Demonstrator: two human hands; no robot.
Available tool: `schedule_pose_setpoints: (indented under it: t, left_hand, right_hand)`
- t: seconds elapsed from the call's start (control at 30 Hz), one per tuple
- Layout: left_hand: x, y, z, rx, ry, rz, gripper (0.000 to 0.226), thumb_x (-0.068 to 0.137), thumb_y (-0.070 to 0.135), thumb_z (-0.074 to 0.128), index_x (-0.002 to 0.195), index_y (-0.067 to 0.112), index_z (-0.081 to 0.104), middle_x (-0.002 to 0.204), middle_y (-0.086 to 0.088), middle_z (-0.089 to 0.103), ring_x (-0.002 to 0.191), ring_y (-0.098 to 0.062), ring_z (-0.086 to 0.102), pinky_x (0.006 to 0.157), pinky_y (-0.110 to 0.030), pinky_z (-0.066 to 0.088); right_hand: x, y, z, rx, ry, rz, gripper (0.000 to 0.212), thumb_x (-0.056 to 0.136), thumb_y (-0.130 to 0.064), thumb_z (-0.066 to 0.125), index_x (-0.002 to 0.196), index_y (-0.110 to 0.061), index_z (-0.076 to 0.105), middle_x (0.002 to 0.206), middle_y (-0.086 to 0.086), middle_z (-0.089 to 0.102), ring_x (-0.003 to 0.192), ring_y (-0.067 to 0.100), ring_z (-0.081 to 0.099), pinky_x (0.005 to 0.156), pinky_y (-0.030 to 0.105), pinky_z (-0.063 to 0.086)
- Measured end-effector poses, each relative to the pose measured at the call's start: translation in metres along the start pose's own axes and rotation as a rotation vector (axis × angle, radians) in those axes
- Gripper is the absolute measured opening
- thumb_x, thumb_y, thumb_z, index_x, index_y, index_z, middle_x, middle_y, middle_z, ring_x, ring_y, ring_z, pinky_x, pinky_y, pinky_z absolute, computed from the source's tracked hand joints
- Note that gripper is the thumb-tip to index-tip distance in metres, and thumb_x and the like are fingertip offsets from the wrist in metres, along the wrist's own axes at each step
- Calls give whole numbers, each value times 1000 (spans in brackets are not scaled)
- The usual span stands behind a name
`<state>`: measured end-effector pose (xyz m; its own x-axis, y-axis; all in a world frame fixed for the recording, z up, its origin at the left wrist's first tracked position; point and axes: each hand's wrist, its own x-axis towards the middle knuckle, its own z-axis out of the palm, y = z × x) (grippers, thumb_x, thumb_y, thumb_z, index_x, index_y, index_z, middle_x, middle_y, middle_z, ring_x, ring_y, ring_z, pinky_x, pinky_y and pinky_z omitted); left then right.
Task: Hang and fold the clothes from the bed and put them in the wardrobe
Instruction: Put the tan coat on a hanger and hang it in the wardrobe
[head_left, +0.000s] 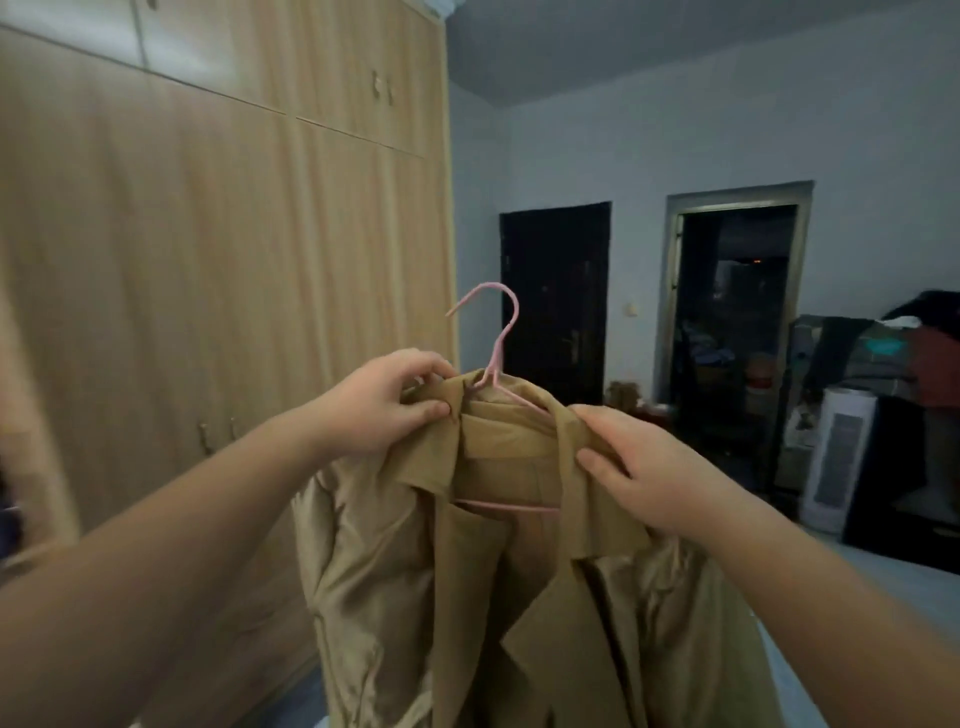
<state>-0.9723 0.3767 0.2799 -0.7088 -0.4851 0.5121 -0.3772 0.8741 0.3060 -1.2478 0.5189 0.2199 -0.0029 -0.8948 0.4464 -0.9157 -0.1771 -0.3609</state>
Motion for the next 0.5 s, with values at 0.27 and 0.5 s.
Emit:
schedule_pose_setpoints:
  t: [0.27, 0.5]
  left_hand:
    - [-65, -32, -94, 230, 88, -65, 14, 94, 16, 63, 99, 28, 62, 91, 22, 53, 88, 12, 51, 76, -7, 37]
    - [-179, -102, -204, 465, 184, -296, 16, 100, 22, 53, 114, 20, 60, 106, 5, 59, 101, -17, 56, 88, -31, 42]
  right_hand:
    - [78, -122, 45, -194, 102, -245, 20, 102, -42, 41, 82, -37, 38, 76, -13, 54, 66, 2, 53, 56, 23, 37]
    - [152, -255, 93, -114, 65, -356, 23, 99, -43, 48, 78, -33, 47, 79, -12, 54, 74, 8, 53, 64, 32, 46]
